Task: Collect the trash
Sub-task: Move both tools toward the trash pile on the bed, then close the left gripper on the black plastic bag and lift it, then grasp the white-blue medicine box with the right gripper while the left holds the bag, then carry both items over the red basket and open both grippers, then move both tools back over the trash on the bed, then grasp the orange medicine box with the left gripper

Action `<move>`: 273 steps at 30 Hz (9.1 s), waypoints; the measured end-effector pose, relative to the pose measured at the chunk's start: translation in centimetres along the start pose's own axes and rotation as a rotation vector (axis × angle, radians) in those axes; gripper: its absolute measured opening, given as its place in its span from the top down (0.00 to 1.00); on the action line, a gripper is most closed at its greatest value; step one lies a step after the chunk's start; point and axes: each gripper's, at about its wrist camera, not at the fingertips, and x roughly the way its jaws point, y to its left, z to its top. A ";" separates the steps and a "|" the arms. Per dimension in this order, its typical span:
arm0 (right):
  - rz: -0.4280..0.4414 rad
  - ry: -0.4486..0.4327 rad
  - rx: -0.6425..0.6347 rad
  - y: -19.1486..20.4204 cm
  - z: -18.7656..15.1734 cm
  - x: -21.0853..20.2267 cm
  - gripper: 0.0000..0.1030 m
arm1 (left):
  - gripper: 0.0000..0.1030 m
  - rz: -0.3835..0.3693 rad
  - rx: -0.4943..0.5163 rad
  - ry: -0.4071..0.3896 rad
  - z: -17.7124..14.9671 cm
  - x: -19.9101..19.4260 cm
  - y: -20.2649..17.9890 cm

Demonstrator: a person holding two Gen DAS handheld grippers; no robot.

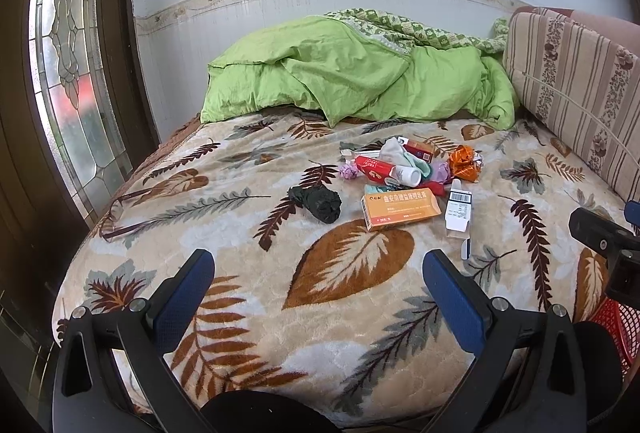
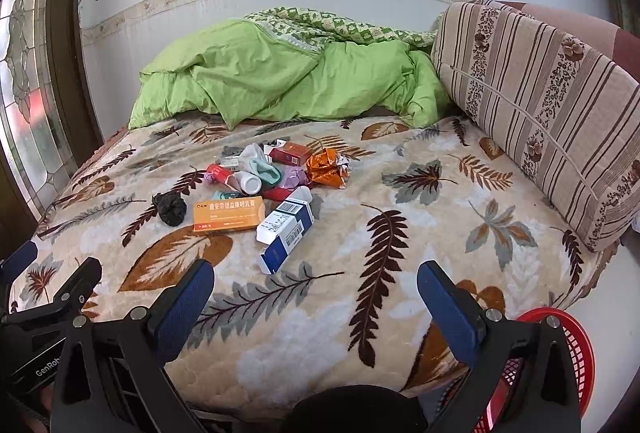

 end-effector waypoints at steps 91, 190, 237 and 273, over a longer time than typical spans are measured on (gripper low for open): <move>0.124 0.466 0.271 -0.4 3.1 23.2 0.42 | 0.61 -0.193 -0.206 0.399 6.3 21.9 3.8; -0.169 0.206 0.567 -29.9 -12.0 -8.0 0.50 | 0.34 -0.980 0.472 0.385 2.1 -4.2 -33.0; 0.225 0.255 0.262 -12.5 0.8 8.3 0.41 | 0.29 -0.669 0.226 0.457 5.0 14.9 -8.8; 0.295 0.315 0.385 -9.0 10.8 30.3 0.23 | 0.49 -0.431 0.108 0.340 5.6 19.7 -9.8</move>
